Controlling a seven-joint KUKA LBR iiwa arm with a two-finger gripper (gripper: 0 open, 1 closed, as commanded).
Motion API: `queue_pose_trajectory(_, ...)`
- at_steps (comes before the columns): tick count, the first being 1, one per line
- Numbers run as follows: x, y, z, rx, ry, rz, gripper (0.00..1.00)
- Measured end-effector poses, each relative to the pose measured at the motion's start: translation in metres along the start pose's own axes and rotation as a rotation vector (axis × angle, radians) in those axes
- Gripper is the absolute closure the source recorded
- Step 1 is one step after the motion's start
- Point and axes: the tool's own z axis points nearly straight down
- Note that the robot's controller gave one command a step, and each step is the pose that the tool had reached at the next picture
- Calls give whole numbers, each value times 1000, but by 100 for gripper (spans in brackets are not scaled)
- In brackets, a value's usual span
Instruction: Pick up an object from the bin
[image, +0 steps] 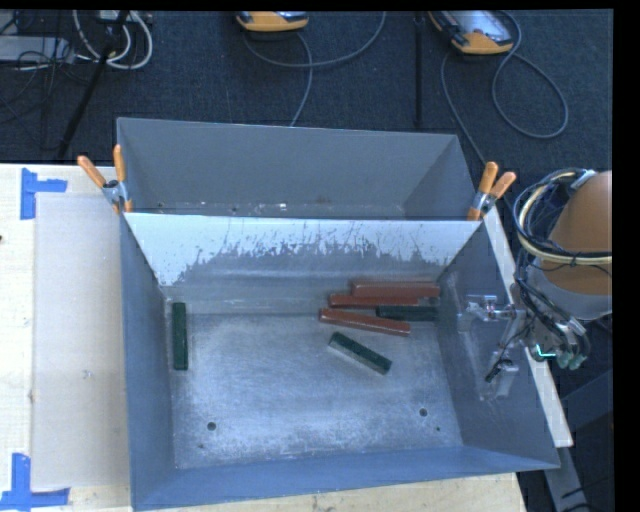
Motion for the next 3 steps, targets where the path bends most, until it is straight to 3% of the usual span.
queue_pose_trajectory(1, -51, 61, 117, -1, -7, 157, 0)
queue_pose_trajectory(2, -64, 132, 113, -1, -11, 64, 0)
queue_pose_trajectory(3, -67, 129, 109, 1, -22, 68, 100)
